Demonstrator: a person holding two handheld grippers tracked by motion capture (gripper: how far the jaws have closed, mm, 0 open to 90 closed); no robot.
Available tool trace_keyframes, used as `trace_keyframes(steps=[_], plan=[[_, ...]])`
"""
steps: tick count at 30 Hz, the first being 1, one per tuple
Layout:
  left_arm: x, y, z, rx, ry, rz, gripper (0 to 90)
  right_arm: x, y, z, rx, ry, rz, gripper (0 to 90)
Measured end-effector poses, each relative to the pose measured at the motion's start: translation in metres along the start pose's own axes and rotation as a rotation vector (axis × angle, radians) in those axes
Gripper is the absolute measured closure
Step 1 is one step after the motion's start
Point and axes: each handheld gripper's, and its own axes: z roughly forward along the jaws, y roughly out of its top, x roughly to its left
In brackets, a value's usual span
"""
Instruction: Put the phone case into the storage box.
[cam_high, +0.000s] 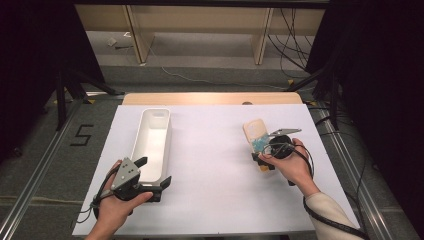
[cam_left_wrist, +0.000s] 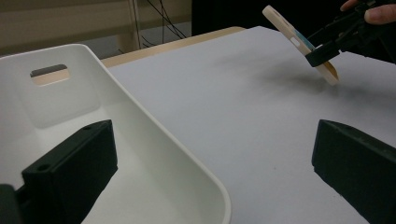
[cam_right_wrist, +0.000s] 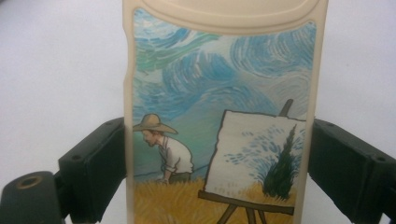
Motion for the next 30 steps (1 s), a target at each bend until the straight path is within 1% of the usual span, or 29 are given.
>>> trace_keyframes(steps=[7,12,14,15,19,22,24,25,27,29,30], plan=[[0.000,0.000,0.000,0.000,0.001,0.000,0.0,-0.001,-0.003,-0.003,-0.031,-0.004,-0.004,11.7],[0.000,0.000,0.000,0.003,0.004,-0.002,0.0,-0.002,-0.005,-0.005,-0.057,0.005,-0.002,11.7],[0.000,0.000,0.000,0.003,0.005,-0.002,0.0,-0.002,-0.005,-0.005,-0.059,0.007,-0.006,11.7],[0.000,0.000,0.000,0.003,0.005,-0.003,0.0,-0.001,-0.006,-0.006,-0.073,0.013,-0.016,11.7],[0.001,0.000,0.000,0.002,0.005,-0.002,0.0,0.000,-0.006,-0.008,-0.104,0.019,-0.028,11.7],[0.001,0.002,0.000,-0.003,0.010,-0.008,0.1,0.002,-0.007,-0.010,-0.126,0.023,-0.042,11.7],[0.001,0.003,-0.001,-0.004,0.012,-0.009,0.3,0.004,-0.007,-0.011,-0.144,0.031,-0.044,11.7],[0.001,0.004,-0.001,-0.005,0.014,-0.011,0.3,0.004,-0.007,-0.011,-0.144,0.031,-0.044,11.7],[0.000,0.009,0.000,-0.011,0.015,-0.013,0.7,0.006,-0.006,-0.012,-0.166,0.042,-0.050,11.7],[0.000,0.011,0.000,-0.013,0.017,-0.009,1.0,0.008,-0.006,-0.012,-0.178,0.049,-0.055,11.7],[-0.001,0.015,0.001,-0.018,0.013,-0.013,1.0,0.009,-0.007,-0.012,-0.184,0.052,-0.057,11.7]])
